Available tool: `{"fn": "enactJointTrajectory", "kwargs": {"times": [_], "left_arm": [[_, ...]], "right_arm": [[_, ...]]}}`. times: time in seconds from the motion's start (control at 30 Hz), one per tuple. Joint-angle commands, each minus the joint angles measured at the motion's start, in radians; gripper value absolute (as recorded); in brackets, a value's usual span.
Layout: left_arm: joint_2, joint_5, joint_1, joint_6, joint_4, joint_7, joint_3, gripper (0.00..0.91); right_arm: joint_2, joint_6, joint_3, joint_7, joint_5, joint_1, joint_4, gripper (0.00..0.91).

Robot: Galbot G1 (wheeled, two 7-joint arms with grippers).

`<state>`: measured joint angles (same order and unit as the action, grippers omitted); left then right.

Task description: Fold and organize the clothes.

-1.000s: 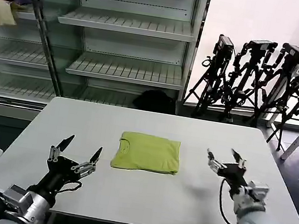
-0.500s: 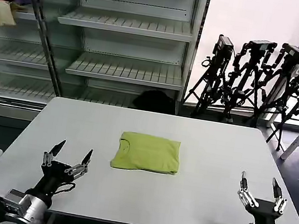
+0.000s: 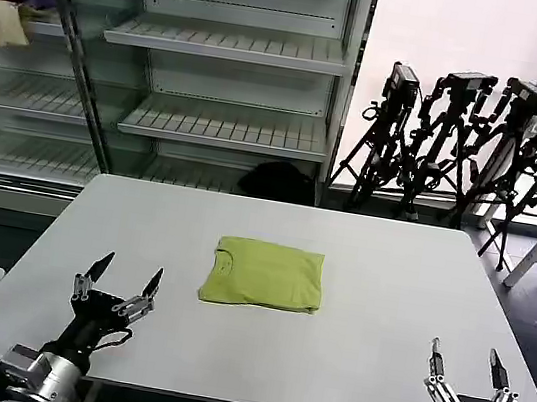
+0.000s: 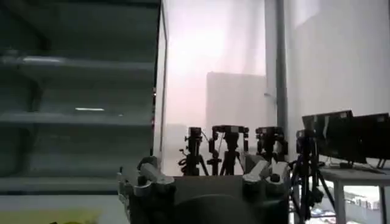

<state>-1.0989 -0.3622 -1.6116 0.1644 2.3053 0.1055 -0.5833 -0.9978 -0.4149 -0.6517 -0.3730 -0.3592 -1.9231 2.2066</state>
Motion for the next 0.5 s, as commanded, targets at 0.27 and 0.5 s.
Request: {"fn": "enactJointTrajectory", "kwargs": {"times": [0.27,0.5], "left_arm": [[-0.003,0.007,-0.024,-0.007,0.011,0.003,-0.009,0.907],[-0.024,0.019,-0.055,-0.002,0.025,0.006,-0.018,0.907]], "right_arm": [[-0.011,-0.073,0.011,0.014,0.023,-0.047,-0.011,0.907],[-0.007,-0.075,0.016,0.019,0.024,-0.044,-0.013,0.907]]}}
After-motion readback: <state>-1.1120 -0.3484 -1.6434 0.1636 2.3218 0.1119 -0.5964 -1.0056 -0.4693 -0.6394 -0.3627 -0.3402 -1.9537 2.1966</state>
